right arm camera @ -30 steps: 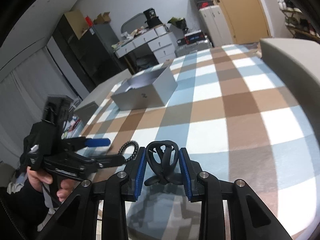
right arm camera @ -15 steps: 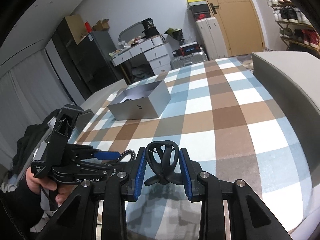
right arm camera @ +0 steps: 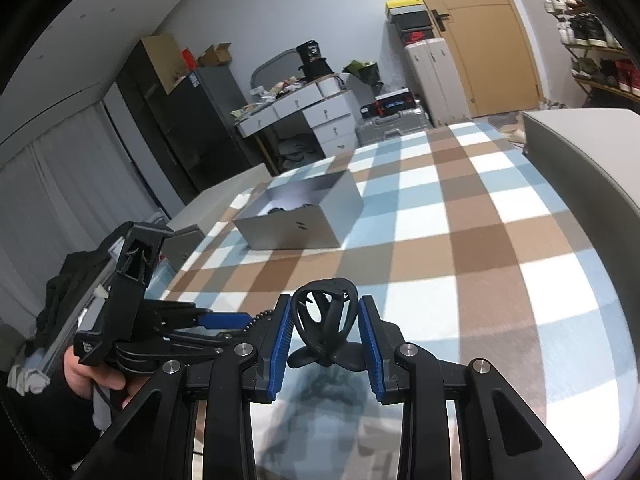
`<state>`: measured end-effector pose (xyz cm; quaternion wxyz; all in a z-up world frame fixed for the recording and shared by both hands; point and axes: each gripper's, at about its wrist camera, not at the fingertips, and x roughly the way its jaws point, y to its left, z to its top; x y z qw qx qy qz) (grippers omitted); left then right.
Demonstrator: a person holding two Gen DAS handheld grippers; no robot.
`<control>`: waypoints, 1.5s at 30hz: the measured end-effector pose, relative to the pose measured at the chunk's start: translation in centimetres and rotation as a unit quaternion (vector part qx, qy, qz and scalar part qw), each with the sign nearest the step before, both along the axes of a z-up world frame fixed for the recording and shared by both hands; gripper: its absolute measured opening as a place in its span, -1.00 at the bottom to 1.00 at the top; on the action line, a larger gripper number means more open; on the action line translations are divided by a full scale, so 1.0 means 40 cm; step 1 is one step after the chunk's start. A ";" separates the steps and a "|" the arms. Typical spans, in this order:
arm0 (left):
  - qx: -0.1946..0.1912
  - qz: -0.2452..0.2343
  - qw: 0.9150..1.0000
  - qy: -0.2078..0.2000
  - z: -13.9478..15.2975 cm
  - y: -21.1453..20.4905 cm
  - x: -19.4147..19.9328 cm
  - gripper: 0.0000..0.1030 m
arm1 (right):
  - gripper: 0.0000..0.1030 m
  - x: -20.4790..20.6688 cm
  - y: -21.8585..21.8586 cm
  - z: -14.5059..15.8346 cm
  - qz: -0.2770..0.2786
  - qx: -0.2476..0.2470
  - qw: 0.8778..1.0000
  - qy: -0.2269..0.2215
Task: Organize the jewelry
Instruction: 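Carry the clip and bracelet into the box and open both tools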
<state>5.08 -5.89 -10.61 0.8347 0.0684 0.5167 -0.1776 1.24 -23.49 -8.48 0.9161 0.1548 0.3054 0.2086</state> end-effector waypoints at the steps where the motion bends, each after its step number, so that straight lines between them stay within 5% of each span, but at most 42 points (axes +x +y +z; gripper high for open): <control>1: -0.005 0.005 1.000 0.000 0.004 0.008 0.003 -0.28 | -0.38 0.008 0.005 0.003 0.004 0.003 1.000 0.000; 18: -0.086 0.075 0.992 -0.062 0.119 0.159 0.102 -0.28 | -0.38 0.212 0.141 0.063 0.070 0.023 0.997 -0.004; 29: -0.100 0.073 0.988 -0.094 0.167 0.184 0.205 -0.28 | -0.38 0.356 0.188 0.102 0.090 0.022 0.996 -0.017; 45: -0.110 0.072 0.988 -0.085 0.148 0.164 0.330 -0.28 | -0.38 0.523 0.212 0.073 0.097 0.018 0.995 0.011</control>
